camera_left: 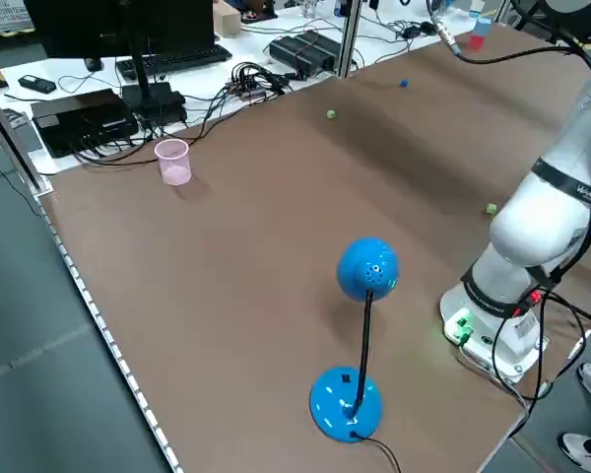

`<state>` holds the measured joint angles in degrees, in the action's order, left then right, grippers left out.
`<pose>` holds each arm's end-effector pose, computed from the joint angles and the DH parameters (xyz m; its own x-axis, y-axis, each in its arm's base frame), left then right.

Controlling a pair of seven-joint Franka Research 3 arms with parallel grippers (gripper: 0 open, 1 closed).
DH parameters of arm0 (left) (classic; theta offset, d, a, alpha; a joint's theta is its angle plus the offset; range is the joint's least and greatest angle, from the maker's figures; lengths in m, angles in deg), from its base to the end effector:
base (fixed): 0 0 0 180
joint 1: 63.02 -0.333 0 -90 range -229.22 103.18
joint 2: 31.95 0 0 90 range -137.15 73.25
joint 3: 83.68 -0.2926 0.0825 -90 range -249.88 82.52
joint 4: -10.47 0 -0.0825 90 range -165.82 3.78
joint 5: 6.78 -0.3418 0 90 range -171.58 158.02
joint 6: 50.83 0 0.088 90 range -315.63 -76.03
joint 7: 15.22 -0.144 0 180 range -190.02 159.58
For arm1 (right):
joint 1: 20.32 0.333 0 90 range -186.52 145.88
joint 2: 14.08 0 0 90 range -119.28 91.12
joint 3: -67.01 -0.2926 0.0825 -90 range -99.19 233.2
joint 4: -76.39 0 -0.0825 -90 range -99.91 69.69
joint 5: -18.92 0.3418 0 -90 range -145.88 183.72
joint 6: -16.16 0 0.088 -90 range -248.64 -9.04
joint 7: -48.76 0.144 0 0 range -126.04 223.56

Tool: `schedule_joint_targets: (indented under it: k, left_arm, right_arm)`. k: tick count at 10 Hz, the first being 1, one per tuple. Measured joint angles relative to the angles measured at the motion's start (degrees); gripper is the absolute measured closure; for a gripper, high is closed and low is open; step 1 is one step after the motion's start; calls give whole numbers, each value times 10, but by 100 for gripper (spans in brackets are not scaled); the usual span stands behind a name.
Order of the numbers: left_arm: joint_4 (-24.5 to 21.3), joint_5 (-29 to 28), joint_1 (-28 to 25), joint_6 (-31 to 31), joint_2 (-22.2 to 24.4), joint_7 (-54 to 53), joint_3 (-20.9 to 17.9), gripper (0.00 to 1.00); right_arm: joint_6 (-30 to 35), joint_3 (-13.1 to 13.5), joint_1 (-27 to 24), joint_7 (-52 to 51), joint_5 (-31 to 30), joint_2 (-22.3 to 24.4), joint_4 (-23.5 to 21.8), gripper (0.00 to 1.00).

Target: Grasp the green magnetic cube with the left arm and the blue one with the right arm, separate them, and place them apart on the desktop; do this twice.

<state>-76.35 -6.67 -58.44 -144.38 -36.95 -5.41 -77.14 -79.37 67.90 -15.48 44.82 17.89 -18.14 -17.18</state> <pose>0.5343 -0.1029 0.5479 0.9994 -0.0219 0.0283 -0.0224 -0.9996 0.0169 0.5343 0.0347 0.5083 0.9896 0.1389 -0.0379 0.1396 -0.9901 0.0164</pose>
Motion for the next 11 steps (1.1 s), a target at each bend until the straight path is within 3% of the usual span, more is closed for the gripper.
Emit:
schedule_joint_targets:
  k: [11]
  left_arm:
    - [0,0,-9,7,0,0,-9,0]
  right_arm:
    - [11,8,3,-23,6,6,46,0]
